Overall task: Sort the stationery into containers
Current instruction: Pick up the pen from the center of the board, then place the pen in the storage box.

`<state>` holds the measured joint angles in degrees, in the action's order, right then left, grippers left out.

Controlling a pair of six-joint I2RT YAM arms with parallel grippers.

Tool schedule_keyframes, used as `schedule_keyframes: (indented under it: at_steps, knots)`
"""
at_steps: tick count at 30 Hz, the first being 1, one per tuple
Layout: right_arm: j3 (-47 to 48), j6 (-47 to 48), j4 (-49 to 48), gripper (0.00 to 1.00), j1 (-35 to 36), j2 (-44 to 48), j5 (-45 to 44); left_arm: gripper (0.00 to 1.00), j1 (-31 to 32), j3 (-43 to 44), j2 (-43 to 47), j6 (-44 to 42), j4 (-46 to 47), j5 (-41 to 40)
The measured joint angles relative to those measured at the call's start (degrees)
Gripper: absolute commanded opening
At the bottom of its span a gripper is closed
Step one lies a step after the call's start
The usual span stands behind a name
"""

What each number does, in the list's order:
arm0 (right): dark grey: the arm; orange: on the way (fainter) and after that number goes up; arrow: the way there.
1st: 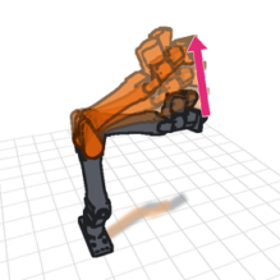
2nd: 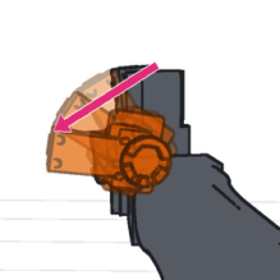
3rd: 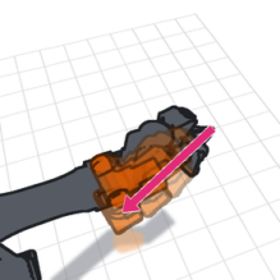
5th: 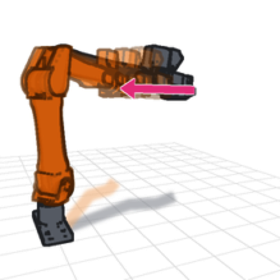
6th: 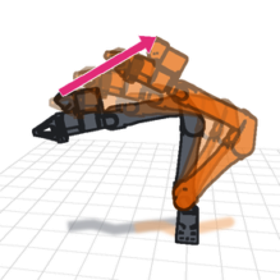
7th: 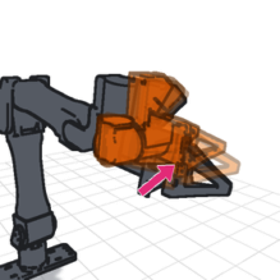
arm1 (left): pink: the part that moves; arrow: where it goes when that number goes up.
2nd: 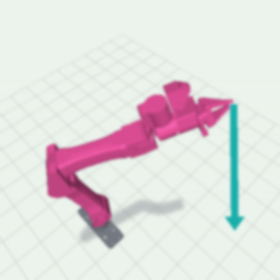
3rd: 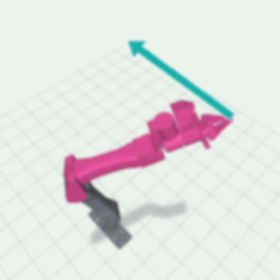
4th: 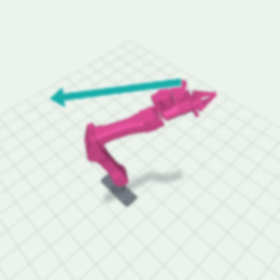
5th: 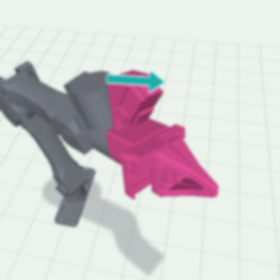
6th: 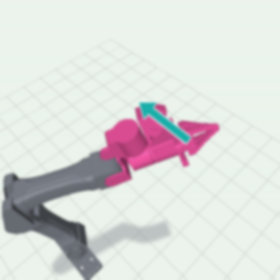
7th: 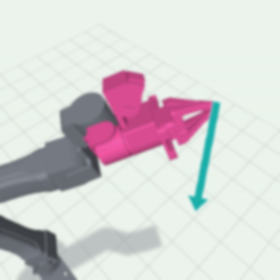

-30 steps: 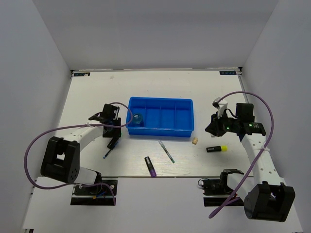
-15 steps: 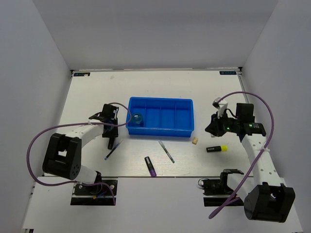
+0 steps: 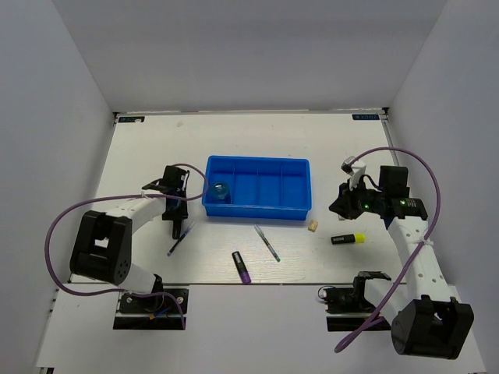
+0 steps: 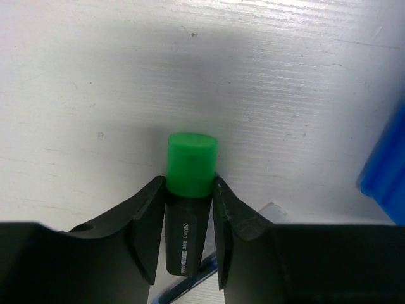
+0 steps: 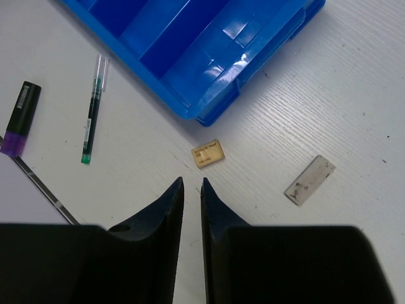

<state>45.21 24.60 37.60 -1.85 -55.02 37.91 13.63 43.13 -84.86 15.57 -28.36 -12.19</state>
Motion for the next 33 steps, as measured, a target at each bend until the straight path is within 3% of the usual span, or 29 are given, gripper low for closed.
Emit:
schedule_keyframes:
  at_steps: [1, 5, 8, 9, 10, 13, 16, 18, 19, 25, 28, 29, 33]
  knots:
    - [0.0, 0.0, 0.0, 0.2, 0.0, 0.0, 0.0, 0.38, 0.0, 0.0, -0.1, 0.1, 0.1, 0.0]
    - [0.0, 0.0, 0.0, 0.2, 0.0, 0.2, 0.0, 0.09, 0.0, 0.3, -0.2, 0.4, -0.2, -0.5]
    - [0.0, -0.1, 0.0, 0.28, 0.0, 0.3, 0.0, 0.05, -0.2, 0.9, -0.3, 0.6, -1.5, -0.6]
    - [0.0, -0.1, 0.0, 0.34, 0.0, 0.3, 0.0, 0.0, -0.3, 1.0, -0.2, 0.8, -2.4, -0.6]
    - [0.0, -0.1, 0.0, 0.5, 0.0, 0.3, 0.0, 0.0, -0.6, 1.2, 0.0, 1.0, -3.5, -0.7]
    - [0.0, -0.2, 0.0, 0.53, 0.0, 0.3, 0.2, 0.0, -1.2, 2.6, 2.5, 1.4, -7.5, -0.8]
    - [0.0, -0.1, 0.0, 0.42, 0.0, 0.3, 0.2, 0.0, -1.5, 6.4, 8.7, 1.9, -10.6, -0.4]
    - [0.0, -0.1, 0.0, 0.24, 0.0, 0.3, 0.3, 0.0, -0.7, 10.2, 12.5, 2.5, -11.4, -0.1]
    - [0.0, -0.1, 0.0, 0.03, 0.0, 0.3, 0.4, 0.0, 0.0, 11.9, 13.8, 2.7, -11.5, 0.2]
    - [0.0, -0.4, 0.0, 0.0, 0.0, 0.3, 0.7, 0.0, 8.8, 18.8, 14.4, 5.3, -8.6, 5.2]
    - [0.0, -1.0, 0.0, 0.31, 0.0, 0.3, 0.7, 0.0, 13.9, 21.7, 9.1, 6.4, -5.9, 7.6]
    - [0.0, -1.2, 0.0, 0.48, 0.0, 0.3, 0.6, 0.0, 15.5, 23.3, 6.6, 6.6, -5.2, 7.9]
    - [0.0, -1.6, -0.2, 0.5, 0.0, 0.3, 0.4, 0.0, 20.1, 29.7, -2.8, 7.3, -2.6, 8.7]
